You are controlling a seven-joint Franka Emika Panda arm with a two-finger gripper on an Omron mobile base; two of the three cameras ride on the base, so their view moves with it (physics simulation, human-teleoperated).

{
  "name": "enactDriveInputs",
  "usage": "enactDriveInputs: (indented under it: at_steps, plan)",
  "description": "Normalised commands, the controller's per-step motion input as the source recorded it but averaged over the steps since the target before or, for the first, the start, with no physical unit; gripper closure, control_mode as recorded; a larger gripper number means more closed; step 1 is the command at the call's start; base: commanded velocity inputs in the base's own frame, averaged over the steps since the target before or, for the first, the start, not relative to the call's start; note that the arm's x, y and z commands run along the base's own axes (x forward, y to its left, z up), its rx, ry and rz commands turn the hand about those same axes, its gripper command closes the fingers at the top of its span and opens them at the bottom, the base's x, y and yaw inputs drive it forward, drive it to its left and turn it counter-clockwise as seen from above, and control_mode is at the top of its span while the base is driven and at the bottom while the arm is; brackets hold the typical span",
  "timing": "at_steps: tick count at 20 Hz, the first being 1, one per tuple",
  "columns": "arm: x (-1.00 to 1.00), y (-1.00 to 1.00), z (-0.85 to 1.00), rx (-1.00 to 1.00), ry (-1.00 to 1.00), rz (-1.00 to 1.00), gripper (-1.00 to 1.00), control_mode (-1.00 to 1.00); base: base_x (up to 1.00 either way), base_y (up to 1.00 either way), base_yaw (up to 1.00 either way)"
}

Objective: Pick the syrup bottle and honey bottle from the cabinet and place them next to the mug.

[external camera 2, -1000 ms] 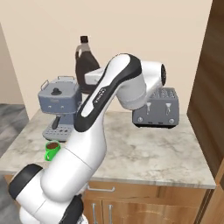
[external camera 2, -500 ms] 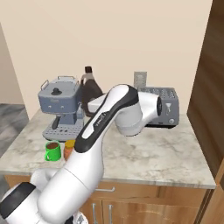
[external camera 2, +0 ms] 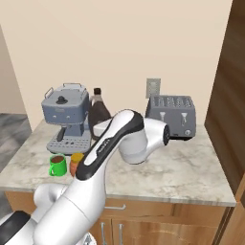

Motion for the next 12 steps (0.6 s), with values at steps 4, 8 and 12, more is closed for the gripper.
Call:
enactDriveInputs:
  at_steps: [4,8,12]
  plan:
    - [0.0,0.0,-0.53,0.01,0.16,0.0,1.0,-1.0,0.0,0.0,0.0]
    - [0.0,0.0,-0.63,0.0,0.17,0.0,1.0,-1.0,0.0,0.0,0.0]
    - [0.0,0.0,-0.55,0.0,0.18,0.0,1.0,-1.0,0.0,0.0,0.0]
